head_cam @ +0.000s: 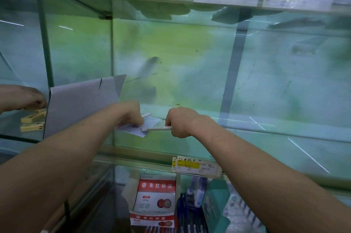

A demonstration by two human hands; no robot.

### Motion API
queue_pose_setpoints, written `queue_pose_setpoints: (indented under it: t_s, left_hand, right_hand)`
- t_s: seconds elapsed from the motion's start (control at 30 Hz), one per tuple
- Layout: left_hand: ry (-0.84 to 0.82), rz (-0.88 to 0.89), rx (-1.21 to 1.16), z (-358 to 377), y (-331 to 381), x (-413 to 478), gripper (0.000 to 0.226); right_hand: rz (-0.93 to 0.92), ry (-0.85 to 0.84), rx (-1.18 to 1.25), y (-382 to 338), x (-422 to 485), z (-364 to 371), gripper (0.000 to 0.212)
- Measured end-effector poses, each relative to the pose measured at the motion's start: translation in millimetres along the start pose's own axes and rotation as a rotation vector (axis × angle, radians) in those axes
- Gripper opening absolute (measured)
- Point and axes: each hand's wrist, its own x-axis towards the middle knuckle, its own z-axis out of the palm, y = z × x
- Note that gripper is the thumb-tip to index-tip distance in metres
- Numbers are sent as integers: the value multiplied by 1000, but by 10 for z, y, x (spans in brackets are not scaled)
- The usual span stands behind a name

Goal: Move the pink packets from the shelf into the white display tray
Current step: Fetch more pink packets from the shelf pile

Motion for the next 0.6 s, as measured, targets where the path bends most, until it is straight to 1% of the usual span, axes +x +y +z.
queue_pose_setpoints:
  t_s: [0.1,0.17,0.23,0.3,0.37,0.47,0.6]
  left_hand:
    - [137,-8,127,58,56,-35,15]
    - [195,-1,137,68,51,-33,16]
    - [279,-2,106,76,27,-11,15]
    - [408,5,86,89,37,4,13]
    - [504,16,106,90,93,-16,16]
    - [566,45,154,56,220,-94,17]
    - [627,105,206,-26,481,-239,12]
  right_hand:
    - [10,-15,21,4,-20,33,34]
    - [17,-41,45,10,-52,46,33]
    - [27,-59,59,29,-92,35,28]
    - [44,-44,59,61,-143,-6,24]
    - [55,1,38,102,-205,-71,27]
    - [83,55,0,184,-351,-194,28]
    - [144,69,-21,321,-604,-327,24]
